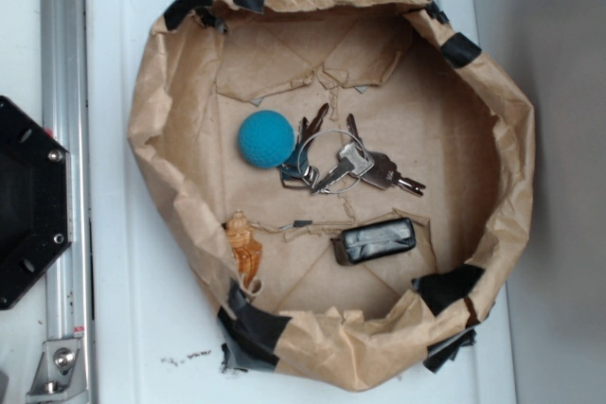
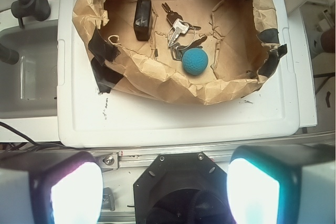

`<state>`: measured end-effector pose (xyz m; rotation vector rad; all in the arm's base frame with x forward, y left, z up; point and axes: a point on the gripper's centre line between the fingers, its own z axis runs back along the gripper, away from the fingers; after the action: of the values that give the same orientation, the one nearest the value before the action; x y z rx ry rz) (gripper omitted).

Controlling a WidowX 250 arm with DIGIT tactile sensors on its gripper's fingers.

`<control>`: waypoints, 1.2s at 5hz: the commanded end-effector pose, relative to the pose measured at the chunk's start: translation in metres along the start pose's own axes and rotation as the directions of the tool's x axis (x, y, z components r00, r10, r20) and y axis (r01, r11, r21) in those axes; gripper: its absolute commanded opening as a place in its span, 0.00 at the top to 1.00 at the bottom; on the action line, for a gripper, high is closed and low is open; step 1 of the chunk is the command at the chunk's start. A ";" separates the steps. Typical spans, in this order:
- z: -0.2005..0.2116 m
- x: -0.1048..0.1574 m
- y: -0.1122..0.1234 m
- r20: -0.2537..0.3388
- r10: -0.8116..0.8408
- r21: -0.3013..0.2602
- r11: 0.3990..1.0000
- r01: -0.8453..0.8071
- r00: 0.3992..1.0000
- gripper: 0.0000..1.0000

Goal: Grab the shell.

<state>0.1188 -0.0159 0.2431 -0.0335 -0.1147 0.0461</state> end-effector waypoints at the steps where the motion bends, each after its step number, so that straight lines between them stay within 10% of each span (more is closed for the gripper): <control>1: 0.000 0.000 0.000 0.000 0.000 0.000 1.000 0.000 1.000 0.00; 3: -0.048 0.075 0.035 0.016 0.309 0.055 0.949 -0.310 0.951 0.00; 6: -0.155 0.096 0.003 -0.284 0.376 -0.057 0.911 -0.408 0.882 0.00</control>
<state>0.2317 -0.0096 0.0940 -0.1691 0.2007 0.4647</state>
